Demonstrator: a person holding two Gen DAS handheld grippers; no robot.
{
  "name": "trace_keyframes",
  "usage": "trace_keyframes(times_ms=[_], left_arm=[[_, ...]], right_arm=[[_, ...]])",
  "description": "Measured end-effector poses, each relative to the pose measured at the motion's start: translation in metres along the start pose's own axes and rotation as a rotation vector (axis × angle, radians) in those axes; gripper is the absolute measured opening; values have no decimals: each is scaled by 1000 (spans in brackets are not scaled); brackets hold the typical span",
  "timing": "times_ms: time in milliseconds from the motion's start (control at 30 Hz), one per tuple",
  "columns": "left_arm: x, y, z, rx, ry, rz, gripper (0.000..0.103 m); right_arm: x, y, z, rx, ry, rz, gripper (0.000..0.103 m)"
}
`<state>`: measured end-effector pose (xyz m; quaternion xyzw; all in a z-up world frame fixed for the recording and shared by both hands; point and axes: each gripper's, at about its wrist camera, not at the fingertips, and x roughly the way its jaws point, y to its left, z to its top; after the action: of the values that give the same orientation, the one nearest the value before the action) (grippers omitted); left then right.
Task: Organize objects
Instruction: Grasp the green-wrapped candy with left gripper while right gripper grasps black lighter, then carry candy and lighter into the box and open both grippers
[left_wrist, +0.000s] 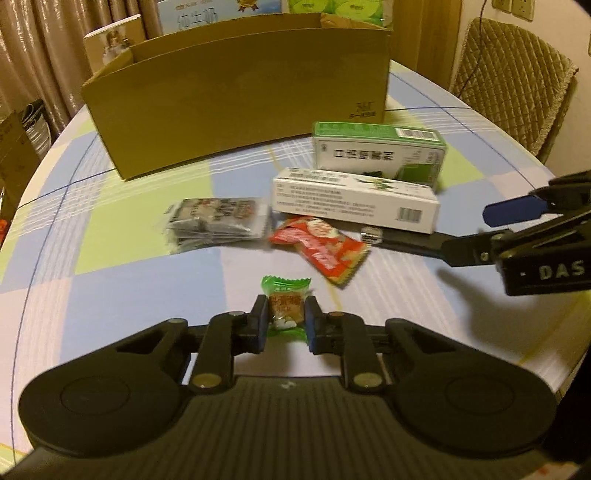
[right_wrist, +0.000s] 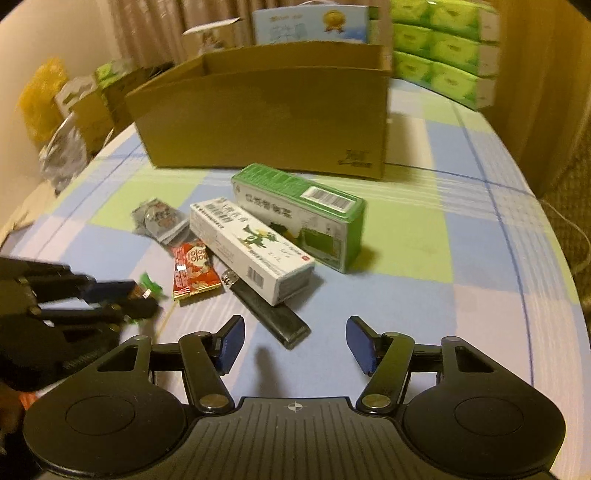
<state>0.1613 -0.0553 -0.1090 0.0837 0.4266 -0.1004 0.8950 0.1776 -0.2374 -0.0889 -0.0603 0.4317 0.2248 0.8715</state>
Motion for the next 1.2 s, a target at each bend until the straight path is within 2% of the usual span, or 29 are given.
trace_keyframes(times_ms=[67,167,267,333,400,567,833,1000,1100,1200], left_arm=[[0,7,-1,-18,4,-2,16],[0,12,-1,-25,4,6,16],[0,13,-2,-25,4,3,16],[-2,13,-3,-23,5,4,17],[-2,13,-4,-27,6,2,18],[-4,15,-7,-26,-2,1,20],[-2,17,-7,-36,-14,-10,22],[-2,16,-7,-27,-17,-10,22],[-2,16,-7,-28,-12,-14,17],[-3,15,-7,-33,-6,2,16]], right_arm=[[10,2,3,-29,9,7,57],[24,6,5,-60,25,20,49],[30,15,3,-105,29,-11,33],[28,18,2,-83,39,-3,23],[23,26,-3,-97,45,15,19],[16,43,-15,-137,37,39,19],[25,46,-10,-153,-13,30,21],[27,45,-8,-116,-20,33,21],[27,46,-9,-117,-24,22,19],[26,48,-10,-117,-25,13,18]])
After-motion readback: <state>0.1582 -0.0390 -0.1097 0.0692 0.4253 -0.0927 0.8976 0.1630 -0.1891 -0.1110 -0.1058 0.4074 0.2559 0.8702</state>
